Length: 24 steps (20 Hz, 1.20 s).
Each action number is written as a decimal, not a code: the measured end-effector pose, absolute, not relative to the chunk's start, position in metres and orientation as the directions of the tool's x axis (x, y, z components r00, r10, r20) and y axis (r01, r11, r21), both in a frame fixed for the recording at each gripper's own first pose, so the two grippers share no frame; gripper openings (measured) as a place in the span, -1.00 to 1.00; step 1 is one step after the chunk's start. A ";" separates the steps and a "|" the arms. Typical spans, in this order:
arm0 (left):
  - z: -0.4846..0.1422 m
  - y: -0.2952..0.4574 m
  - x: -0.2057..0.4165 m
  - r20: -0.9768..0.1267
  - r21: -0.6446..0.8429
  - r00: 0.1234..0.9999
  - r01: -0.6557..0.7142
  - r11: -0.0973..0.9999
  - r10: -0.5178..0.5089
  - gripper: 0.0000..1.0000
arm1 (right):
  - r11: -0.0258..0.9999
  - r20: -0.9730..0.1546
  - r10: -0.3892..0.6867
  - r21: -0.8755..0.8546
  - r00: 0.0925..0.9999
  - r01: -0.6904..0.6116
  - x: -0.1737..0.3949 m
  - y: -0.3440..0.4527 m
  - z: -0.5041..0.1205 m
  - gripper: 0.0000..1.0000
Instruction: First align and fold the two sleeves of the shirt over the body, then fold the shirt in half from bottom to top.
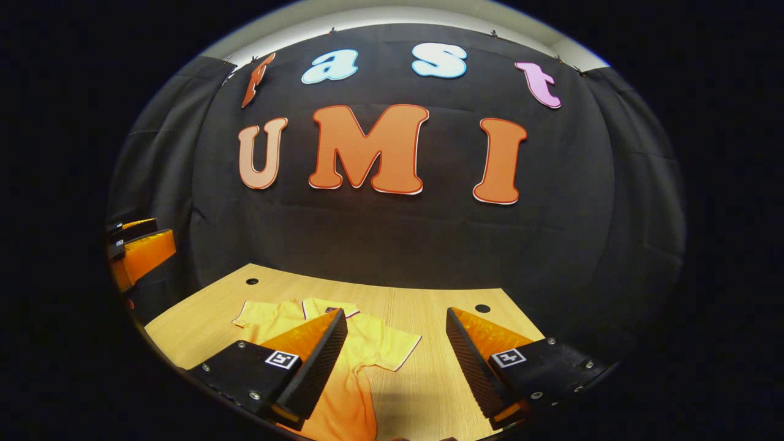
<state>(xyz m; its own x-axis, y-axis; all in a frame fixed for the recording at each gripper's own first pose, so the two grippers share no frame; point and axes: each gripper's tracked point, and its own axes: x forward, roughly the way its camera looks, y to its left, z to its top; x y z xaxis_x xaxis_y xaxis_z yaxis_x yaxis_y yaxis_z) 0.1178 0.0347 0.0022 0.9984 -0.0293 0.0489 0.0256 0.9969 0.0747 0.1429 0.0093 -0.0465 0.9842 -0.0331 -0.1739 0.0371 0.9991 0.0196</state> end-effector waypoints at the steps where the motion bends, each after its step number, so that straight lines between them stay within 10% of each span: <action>1: 0.004 0.040 0.119 0.053 0.077 0.998 0.022 0.997 -0.026 0.94 | 0.999 -0.190 -0.034 0.015 0.981 0.038 0.148 0.010 -0.051 0.96; 24: -0.012 0.117 0.109 0.022 0.099 0.972 -0.235 0.967 0.234 0.94 | 0.997 -0.617 0.003 0.061 0.787 0.043 0.279 -0.009 -0.195 0.97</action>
